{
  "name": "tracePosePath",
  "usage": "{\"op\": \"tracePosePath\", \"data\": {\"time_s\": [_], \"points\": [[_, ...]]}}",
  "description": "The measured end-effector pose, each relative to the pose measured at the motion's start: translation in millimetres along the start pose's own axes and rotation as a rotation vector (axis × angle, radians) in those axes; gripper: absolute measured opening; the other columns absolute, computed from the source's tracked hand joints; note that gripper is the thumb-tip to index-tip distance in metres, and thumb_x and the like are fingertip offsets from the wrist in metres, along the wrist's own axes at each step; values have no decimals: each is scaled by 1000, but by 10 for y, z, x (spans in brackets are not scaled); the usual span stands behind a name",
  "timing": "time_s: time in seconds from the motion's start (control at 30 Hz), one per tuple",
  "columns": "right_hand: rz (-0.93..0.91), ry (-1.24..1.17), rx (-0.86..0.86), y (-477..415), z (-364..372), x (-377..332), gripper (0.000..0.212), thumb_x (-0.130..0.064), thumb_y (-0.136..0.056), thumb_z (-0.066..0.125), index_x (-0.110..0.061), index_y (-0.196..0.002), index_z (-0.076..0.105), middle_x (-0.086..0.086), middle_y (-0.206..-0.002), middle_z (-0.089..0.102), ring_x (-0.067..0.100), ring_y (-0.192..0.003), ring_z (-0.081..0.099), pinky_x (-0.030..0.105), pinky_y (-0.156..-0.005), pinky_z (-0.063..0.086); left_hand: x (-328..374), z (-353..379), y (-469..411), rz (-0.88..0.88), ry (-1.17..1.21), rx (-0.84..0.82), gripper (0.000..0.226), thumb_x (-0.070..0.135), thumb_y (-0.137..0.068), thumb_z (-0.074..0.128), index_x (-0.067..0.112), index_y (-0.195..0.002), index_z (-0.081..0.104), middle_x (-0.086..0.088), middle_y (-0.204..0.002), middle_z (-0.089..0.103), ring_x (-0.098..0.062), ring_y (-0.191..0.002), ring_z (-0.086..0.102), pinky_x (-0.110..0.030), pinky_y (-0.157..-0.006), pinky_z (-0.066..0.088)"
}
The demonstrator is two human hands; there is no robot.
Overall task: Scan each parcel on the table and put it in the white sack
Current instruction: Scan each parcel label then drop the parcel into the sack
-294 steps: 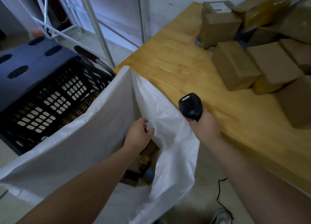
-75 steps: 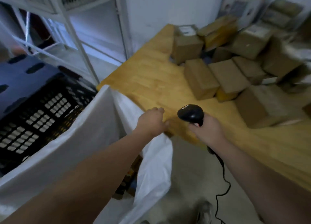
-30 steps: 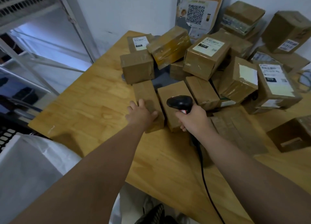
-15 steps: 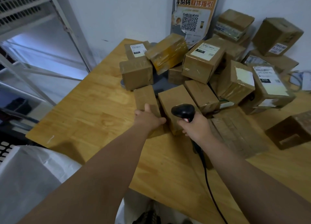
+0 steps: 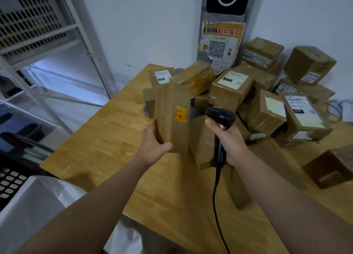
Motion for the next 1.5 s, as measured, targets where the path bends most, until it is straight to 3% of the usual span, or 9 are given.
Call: {"op": "tracePosePath", "data": {"time_s": [0.23,0.53,0.67,0.83,0.9,1.07,1.17,1.3,1.5], "points": [[97,-204,130,-99,-184,-377,65,-45,-74,78,-20,-127,50,4,-113,60,30,-103,62,49,-80,59,608,50,63,669,-907,84,117,31,-57,81,22,-150,10,-4,-137,22,-33,-123,31,-52,-104,36],[162,-285,233,-28,-388,-271,62,-39,-73,82,-20,-121,48,5,-119,56,36,-113,57,50,-78,59,851,406,163,1114,-1210,168,98,16,-60,78,25,-144,29,-13,-138,35,-34,-121,37,-52,-99,27],[-116,-201,221,57,-450,-336,47,-15,-79,78,-28,-117,54,-1,-119,62,23,-117,59,49,-92,55,884,475,-10,738,-972,-3,83,49,-86,63,26,-152,18,-15,-145,33,-35,-132,36,-48,-106,29],[-284,14,105,267,-369,-346,39,-8,-78,76,-25,-110,61,-6,-107,70,8,-103,67,29,-86,54,415,345,-153,-427,274,4,94,79,-79,44,26,-152,17,-9,-153,27,-39,-136,33,-54,-104,38],[-278,-8,54,318,-321,-296,40,-2,-77,74,-22,-109,62,-8,-101,70,3,-96,67,18,-77,52,357,454,-66,-625,583,-82,85,75,-77,54,24,-142,32,-11,-133,45,-42,-122,47,-56,-96,46],[-120,-28,-44,340,-294,-187,60,-10,-72,78,-11,-128,56,3,-114,67,20,-111,62,26,-81,52,255,366,-123,-538,845,44,62,41,-81,73,21,-130,42,-8,-112,57,-27,-98,59,-45,-73,57],[-33,-224,-76,340,-319,-165,60,-28,-70,75,-20,-128,58,3,-123,67,24,-115,62,47,-94,51,292,188,-221,-284,790,131,71,29,-84,71,28,-139,26,-3,-129,54,-24,-111,58,-43,-79,56],[52,-274,-51,317,-261,-55,54,-27,-74,74,-11,-124,62,11,-115,71,28,-108,67,45,-89,54,564,144,-192,-13,722,61,81,10,-85,71,29,-145,19,-4,-128,58,-21,-114,61,-40,-90,55],[35,-309,-16,328,-260,62,48,-19,-70,74,-8,-116,66,9,-106,74,23,-99,70,38,-86,56,634,160,-204,-5,727,39,68,27,-88,68,33,-143,28,-7,-120,66,-20,-105,66,-35,-81,56]]}}
Point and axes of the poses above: each hand's wrist, its own y-axis away from the middle knuckle, its own z-axis out of the palm, x = y × z, the point moved 8 cm from there along -y, towards the middle knuckle
